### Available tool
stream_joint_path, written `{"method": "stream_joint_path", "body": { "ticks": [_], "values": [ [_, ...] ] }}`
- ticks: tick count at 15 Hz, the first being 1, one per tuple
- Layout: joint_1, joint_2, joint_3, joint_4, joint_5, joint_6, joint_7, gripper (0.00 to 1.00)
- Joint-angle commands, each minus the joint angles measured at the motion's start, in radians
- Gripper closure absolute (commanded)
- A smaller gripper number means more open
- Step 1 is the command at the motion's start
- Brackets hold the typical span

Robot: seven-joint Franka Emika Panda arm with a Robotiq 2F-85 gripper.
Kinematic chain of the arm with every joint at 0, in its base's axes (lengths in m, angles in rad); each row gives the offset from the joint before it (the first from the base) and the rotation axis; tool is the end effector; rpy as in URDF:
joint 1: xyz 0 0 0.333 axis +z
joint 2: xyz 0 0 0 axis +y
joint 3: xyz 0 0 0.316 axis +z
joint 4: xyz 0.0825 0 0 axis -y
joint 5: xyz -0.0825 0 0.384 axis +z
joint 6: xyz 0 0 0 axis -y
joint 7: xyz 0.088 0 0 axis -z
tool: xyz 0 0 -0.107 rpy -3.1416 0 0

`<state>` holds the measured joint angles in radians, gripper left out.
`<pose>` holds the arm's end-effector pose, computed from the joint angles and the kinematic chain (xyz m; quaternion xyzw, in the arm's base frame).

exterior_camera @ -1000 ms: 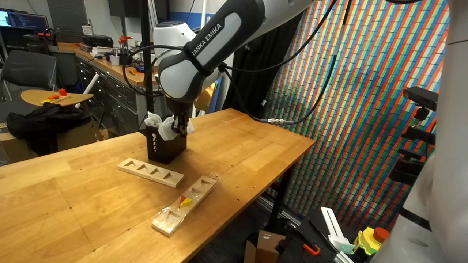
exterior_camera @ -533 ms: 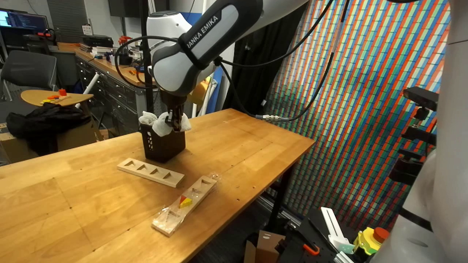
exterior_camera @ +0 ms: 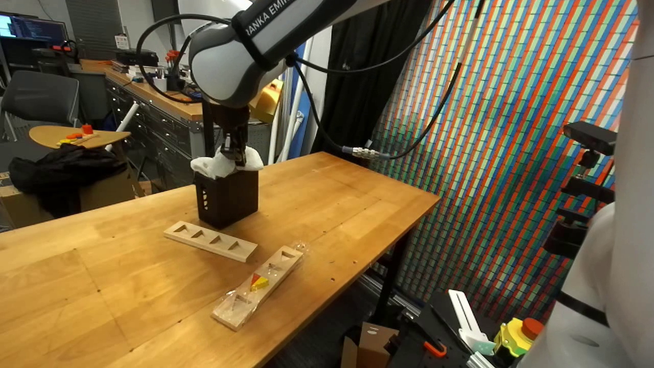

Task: Put the white towel inside the black box

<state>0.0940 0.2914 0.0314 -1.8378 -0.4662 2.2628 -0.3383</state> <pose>0.6387 0.0673 0.3865 0.9149 0.3539 0.0457 0.1889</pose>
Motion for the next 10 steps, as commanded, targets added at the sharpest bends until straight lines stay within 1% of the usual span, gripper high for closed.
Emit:
{"method": "stream_joint_path", "body": {
  "ticks": [1, 5, 10],
  "values": [
    [0.011, -0.006, 0.005, 0.059, -0.026, -0.076, -0.013, 0.96],
    [0.011, 0.015, 0.011, 0.107, -0.016, -0.12, -0.034, 0.96],
    [0.008, 0.074, 0.015, 0.202, -0.003, -0.154, -0.078, 0.96]
  ]
}}
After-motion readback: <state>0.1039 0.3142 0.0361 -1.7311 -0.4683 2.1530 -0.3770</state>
